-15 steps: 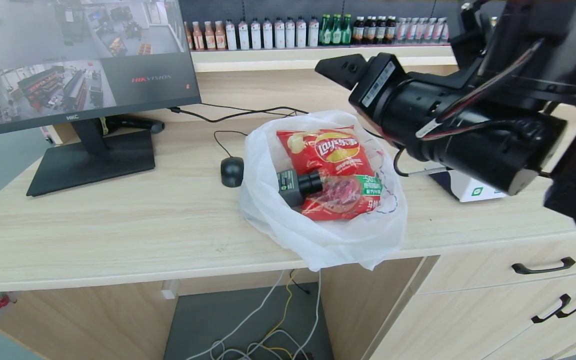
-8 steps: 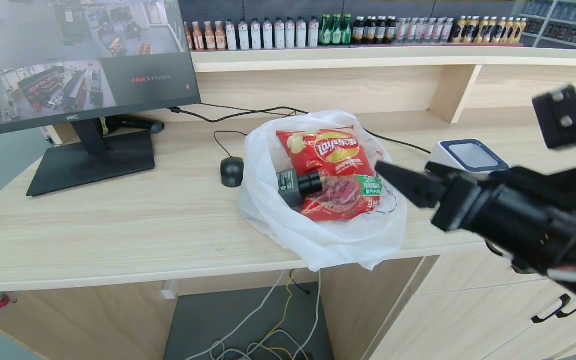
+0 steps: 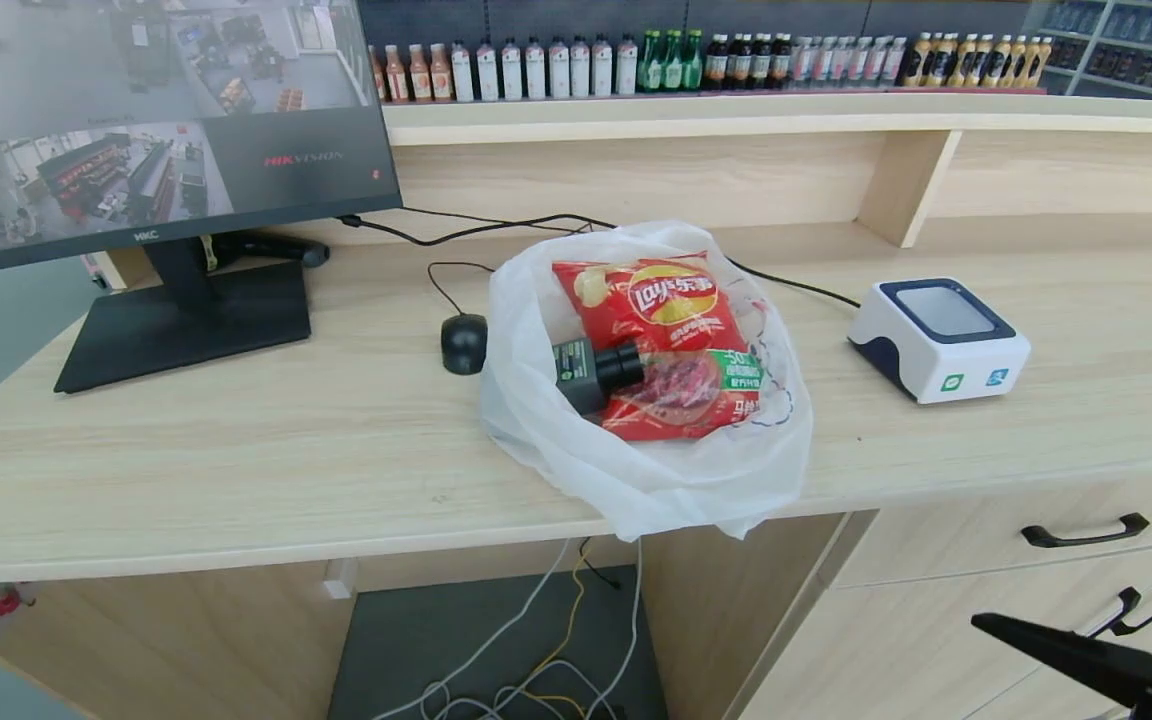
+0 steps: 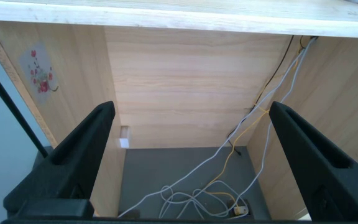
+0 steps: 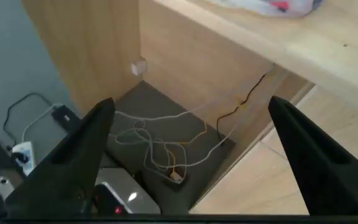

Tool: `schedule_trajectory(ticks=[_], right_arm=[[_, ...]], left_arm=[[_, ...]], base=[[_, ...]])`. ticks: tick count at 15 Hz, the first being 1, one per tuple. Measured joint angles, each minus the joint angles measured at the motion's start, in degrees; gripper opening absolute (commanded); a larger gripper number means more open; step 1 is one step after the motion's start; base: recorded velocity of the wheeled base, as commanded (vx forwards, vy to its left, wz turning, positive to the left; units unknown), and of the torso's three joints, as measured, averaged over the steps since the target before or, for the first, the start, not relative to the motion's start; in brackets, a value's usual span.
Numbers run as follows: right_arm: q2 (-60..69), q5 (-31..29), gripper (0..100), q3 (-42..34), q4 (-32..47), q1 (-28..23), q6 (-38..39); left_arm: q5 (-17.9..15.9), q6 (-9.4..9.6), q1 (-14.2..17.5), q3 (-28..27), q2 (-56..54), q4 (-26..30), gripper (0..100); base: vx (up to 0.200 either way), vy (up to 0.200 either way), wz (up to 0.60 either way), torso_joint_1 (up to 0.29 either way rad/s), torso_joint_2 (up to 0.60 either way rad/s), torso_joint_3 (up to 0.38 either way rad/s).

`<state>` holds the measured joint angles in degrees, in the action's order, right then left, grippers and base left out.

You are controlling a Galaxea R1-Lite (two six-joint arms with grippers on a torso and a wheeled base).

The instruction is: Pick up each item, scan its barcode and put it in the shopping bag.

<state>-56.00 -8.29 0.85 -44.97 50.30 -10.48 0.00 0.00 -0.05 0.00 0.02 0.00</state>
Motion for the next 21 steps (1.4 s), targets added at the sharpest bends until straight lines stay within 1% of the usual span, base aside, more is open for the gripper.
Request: schedule_trajectory(ticks=[2,4,7,9,10,11,12,13,16,17,18,21], right_arm=[[3.7,0.5,100,-0.7,8.7,3.1,-0.5],[6.8,0.7,100,-0.8,14.1,5.3,-1.7],[14.3,0.6,100,-0.8,24.9,6.5,-3.7],[20.1,0.6,100,-0.7,32.9,6.7,-3.9],[24.0,0.7,100,-0.3,38.3,6.7,-3.5],[27.7,0.6,100,0.2,42.5,5.7,-2.4],[30.2,0.4,100,0.5,44.3,4.3,-0.7],[32.1,-0.2,100,0.9,44.5,2.9,1.2],[35.4,-3.5,100,1.0,44.7,-3.6,3.4],[36.4,-3.9,100,1.0,44.7,-7.4,3.2],[37.3,-4.0,100,1.0,44.7,-11.9,2.9],[41.9,-3.8,100,1.0,44.6,-31.2,2.9]], left_arm=[[0.0,0.0,0.0,0.0,0.0,0.0,100],[0.0,0.0,0.0,0.0,0.0,0.0,100],[0.0,-0.07,0.0,0.0,0.0,0.0,100],[0.0,-0.07,0.0,0.0,0.0,0.0,100],[0.0,-0.02,0.0,0.0,0.0,0.0,100],[0.0,0.0,0.0,0.0,0.0,0.0,100],[0.0,0.0,0.0,0.0,0.0,0.0,100],[0.0,-0.05,0.0,0.0,0.0,0.0,100],[0.0,-0.07,0.0,0.0,0.0,0.0,100],[0.0,-0.07,0.0,0.0,0.0,0.0,100],[0.0,-0.07,0.0,0.0,0.0,0.0,100],[0.0,-0.21,0.0,0.0,0.0,0.0,100]], base=[[0.0,0.0,0.0,0.0,0.0,0.0],[0.0,0.0,0.0,0.0,0.0,0.0],[0.0,0.0,0.0,0.0,0.0,0.0],[0.0,0.0,0.0,0.0,0.0,0.0],[0.0,0.0,0.0,0.0,0.0,0.0],[0.0,0.0,0.0,0.0,0.0,0.0],[0.0,0.0,0.0,0.0,0.0,0.0],[0.0,0.0,0.0,0.0,0.0,0.0],[0.0,0.0,0.0,0.0,0.0,0.0],[0.0,0.0,0.0,0.0,0.0,0.0],[0.0,0.0,0.0,0.0,0.0,0.0],[0.0,0.0,0.0,0.0,0.0,0.0]])
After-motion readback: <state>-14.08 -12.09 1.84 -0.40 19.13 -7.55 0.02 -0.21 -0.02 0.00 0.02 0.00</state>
